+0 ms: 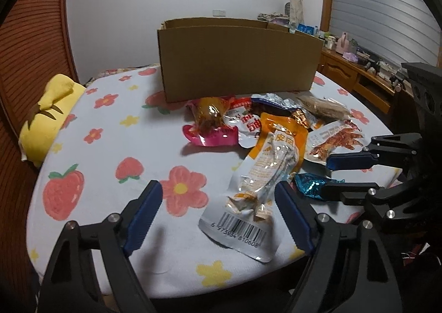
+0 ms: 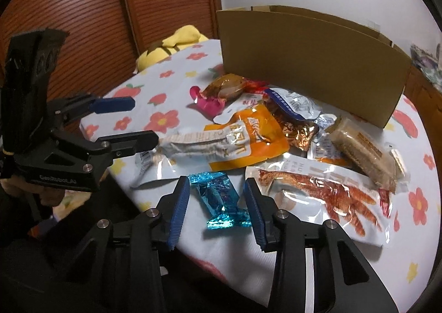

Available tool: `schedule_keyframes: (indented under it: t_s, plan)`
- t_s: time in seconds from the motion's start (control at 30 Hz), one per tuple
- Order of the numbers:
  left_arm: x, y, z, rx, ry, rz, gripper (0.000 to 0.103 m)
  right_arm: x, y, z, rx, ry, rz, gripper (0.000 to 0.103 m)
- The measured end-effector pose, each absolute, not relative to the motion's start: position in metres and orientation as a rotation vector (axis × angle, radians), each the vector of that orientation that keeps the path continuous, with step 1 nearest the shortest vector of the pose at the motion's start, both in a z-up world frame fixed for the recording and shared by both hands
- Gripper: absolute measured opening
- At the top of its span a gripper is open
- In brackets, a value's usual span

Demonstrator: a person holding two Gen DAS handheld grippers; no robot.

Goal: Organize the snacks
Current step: 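Grasp the blue candy with the right tool while the left tool approaches the orange sausage pouch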

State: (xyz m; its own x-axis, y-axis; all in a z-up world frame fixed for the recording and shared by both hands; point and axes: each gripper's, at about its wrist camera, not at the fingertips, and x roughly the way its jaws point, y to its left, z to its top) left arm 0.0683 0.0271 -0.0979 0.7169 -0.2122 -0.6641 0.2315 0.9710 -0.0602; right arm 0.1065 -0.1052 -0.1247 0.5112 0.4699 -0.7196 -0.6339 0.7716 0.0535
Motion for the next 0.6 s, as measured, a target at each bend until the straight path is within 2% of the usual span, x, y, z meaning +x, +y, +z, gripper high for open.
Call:
schedule_keyframes:
  t_s: [0.07,0.27,0.6]
  plan:
    - [0.07,0.028,-0.101,0.02,0.738,-0.246,0.084,0.106,-0.105,-0.124,-0.236,0.79,0.671,0.035]
    - [0.073,0.031,-0.107,0.014,0.753,-0.245,0.084,0.103,-0.099,-0.122,-0.256,0.785,0.704,0.03]
    - [0.077,0.023,-0.102,0.035,0.748,-0.299,0.082,0.111,-0.092,-0.138,-0.306,0.832,0.681,0.03]
